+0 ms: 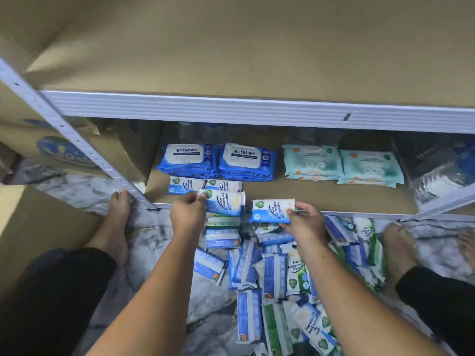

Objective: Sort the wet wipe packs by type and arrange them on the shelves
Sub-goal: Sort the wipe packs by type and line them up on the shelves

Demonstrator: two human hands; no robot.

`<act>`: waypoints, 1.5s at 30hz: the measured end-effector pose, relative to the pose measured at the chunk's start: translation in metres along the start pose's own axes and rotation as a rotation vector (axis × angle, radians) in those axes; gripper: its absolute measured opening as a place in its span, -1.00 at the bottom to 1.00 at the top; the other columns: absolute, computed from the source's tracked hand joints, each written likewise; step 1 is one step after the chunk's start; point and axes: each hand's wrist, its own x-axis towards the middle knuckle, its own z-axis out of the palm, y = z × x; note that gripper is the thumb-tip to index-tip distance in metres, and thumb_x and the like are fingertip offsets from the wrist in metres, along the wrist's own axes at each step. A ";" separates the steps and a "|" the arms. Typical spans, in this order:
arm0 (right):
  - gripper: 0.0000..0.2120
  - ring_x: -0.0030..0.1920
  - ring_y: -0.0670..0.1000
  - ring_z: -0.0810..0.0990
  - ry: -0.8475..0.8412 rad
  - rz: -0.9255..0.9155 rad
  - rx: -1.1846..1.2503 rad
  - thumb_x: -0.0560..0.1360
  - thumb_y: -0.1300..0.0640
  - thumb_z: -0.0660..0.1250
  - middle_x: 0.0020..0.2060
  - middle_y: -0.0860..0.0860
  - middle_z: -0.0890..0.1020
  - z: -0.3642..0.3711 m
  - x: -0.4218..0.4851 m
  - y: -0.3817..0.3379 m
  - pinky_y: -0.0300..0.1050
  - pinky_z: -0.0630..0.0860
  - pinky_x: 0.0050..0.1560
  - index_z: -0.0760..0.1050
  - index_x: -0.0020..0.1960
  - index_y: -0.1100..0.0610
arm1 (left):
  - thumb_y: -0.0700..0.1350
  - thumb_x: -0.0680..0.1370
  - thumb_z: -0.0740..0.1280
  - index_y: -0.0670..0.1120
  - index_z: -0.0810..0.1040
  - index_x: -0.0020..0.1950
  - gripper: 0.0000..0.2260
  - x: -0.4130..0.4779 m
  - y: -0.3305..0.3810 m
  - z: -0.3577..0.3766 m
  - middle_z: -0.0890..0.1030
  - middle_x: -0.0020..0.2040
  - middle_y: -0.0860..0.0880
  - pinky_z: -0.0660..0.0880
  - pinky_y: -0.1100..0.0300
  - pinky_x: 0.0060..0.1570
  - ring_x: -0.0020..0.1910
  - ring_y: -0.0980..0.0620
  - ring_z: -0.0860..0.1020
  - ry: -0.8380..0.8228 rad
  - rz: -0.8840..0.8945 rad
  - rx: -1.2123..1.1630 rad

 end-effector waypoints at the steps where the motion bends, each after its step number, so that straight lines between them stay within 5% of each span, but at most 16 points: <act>1: -0.78 -0.16 0.00 0.67 -0.001 -0.007 -0.018 0.54 0.34 0.41 0.01 0.05 0.61 0.011 0.015 0.001 -0.16 0.66 -0.24 0.55 0.13 0.13 | 0.06 0.57 0.39 -0.09 0.68 0.08 -0.75 0.017 0.000 0.009 0.70 -0.06 -0.16 0.52 0.10 -0.11 -0.09 -0.14 0.64 0.005 0.004 -0.002; 6: -0.77 -0.11 0.01 0.65 0.005 -0.049 -0.143 0.56 0.34 0.38 0.00 0.05 0.60 0.062 0.082 0.013 -0.17 0.67 -0.27 0.51 0.18 0.16 | 0.07 0.57 0.39 -0.07 0.69 0.03 -0.77 0.086 -0.005 0.044 0.66 -0.23 0.04 0.54 0.10 -0.04 -0.11 -0.06 0.63 0.029 0.031 0.052; 8: -0.76 -0.12 0.03 0.65 0.033 -0.062 -0.181 0.56 0.33 0.38 0.01 0.07 0.62 0.077 0.100 0.019 -0.09 0.68 -0.12 0.51 0.21 0.18 | 0.08 0.55 0.40 -0.03 0.66 -0.03 -0.80 0.101 -0.012 0.054 0.68 -0.20 0.04 0.57 0.10 -0.04 -0.10 -0.06 0.64 0.031 0.042 0.109; 11: -0.81 -0.09 0.03 0.62 0.091 -0.157 -0.299 0.55 0.28 0.38 -0.08 0.06 0.63 0.090 0.113 0.029 -0.20 0.49 -0.05 0.56 0.16 0.19 | 0.03 0.59 0.38 -0.04 0.58 -0.13 -0.83 0.108 -0.018 0.062 0.58 -0.32 0.06 0.34 0.20 -0.27 -0.26 -0.01 0.53 0.042 0.106 0.241; 13: -0.81 -0.12 0.03 0.60 0.112 -0.201 -0.349 0.55 0.27 0.35 -0.12 0.03 0.62 0.096 0.115 0.034 -0.24 0.42 -0.10 0.56 0.15 0.18 | 0.01 0.61 0.34 -0.02 0.52 -0.19 -0.79 0.107 -0.018 0.065 0.50 -0.36 0.02 0.26 0.19 -0.24 -0.26 -0.06 0.44 0.086 0.172 0.355; 17: -0.75 -0.10 0.00 0.60 0.119 -0.218 -0.385 0.55 0.25 0.35 -0.06 0.06 0.65 0.101 0.119 0.038 -0.27 0.42 -0.08 0.56 0.22 0.20 | 0.05 0.56 0.33 -0.04 0.50 -0.31 -0.72 0.115 -0.031 0.070 0.58 -0.32 -0.14 0.49 0.04 -0.12 -0.12 -0.23 0.56 0.155 0.268 0.439; 22: -0.80 -0.10 0.04 0.59 0.139 -0.244 -0.470 0.54 0.15 0.34 -0.04 0.00 0.61 0.088 0.109 0.029 -0.23 0.39 -0.08 0.57 0.16 0.09 | 0.14 0.49 0.33 -0.08 0.58 0.03 -0.69 0.109 -0.027 0.062 0.64 -0.06 -0.13 0.51 0.01 0.09 0.07 -0.19 0.56 0.202 0.243 0.376; 25: -0.71 0.03 0.08 0.60 0.183 -0.281 -0.461 0.50 0.08 0.40 0.11 0.03 0.58 0.060 0.090 0.035 -0.16 0.50 0.05 0.56 0.21 0.06 | 0.14 0.49 0.32 -0.04 0.50 0.05 -0.71 0.080 -0.041 0.049 0.61 -0.03 -0.09 0.51 -0.03 0.09 0.02 -0.14 0.57 0.218 0.177 0.245; 27: -0.73 0.08 0.12 0.59 0.212 -0.335 -0.436 0.47 0.12 0.42 0.13 0.08 0.56 0.039 0.070 0.044 -0.11 0.52 0.14 0.59 0.17 0.09 | 0.10 0.51 0.33 -0.01 0.50 -0.01 -0.79 0.051 -0.059 0.041 0.62 -0.06 -0.06 0.52 0.02 0.01 -0.04 -0.13 0.60 0.165 0.090 0.202; 31: -0.76 0.02 0.16 0.57 0.256 -0.309 -0.398 0.48 0.22 0.40 0.11 0.10 0.51 -0.005 0.018 0.064 -0.02 0.56 -0.01 0.61 0.14 0.11 | -0.07 0.56 0.33 -0.03 0.57 -0.08 -0.93 -0.020 -0.095 0.025 0.65 -0.16 -0.03 0.50 0.12 -0.07 -0.08 -0.15 0.63 -0.023 -0.086 0.242; 38: -0.72 -0.11 0.17 0.65 0.080 -0.089 -0.513 0.55 0.15 0.38 -0.02 0.10 0.65 -0.052 -0.064 0.104 -0.02 0.58 -0.13 0.55 0.25 0.11 | 0.09 0.50 0.38 0.00 0.56 0.05 -0.78 -0.126 -0.132 -0.004 0.66 -0.01 -0.04 0.50 0.13 -0.01 0.03 -0.10 0.62 -0.337 -0.207 0.375; 41: -0.51 0.21 0.16 0.59 -0.049 -0.063 -0.692 0.59 -0.02 0.35 0.27 0.12 0.57 -0.061 -0.084 0.117 -0.04 0.52 0.16 0.40 0.48 0.10 | 0.04 0.58 0.37 -0.09 0.59 0.20 -0.72 -0.152 -0.152 -0.009 0.67 0.07 -0.09 0.48 0.17 0.00 0.07 -0.08 0.63 -0.399 -0.221 0.484; 45: -0.33 0.50 0.18 0.31 -0.125 -0.095 -0.771 0.59 -0.10 0.34 0.51 0.17 0.32 -0.060 -0.089 0.126 0.09 0.36 0.40 0.22 0.58 0.12 | -0.01 0.60 0.30 -0.08 0.64 0.15 -0.77 -0.166 -0.164 -0.004 0.69 0.10 -0.10 0.41 0.21 -0.11 0.11 -0.09 0.63 -0.469 -0.159 0.584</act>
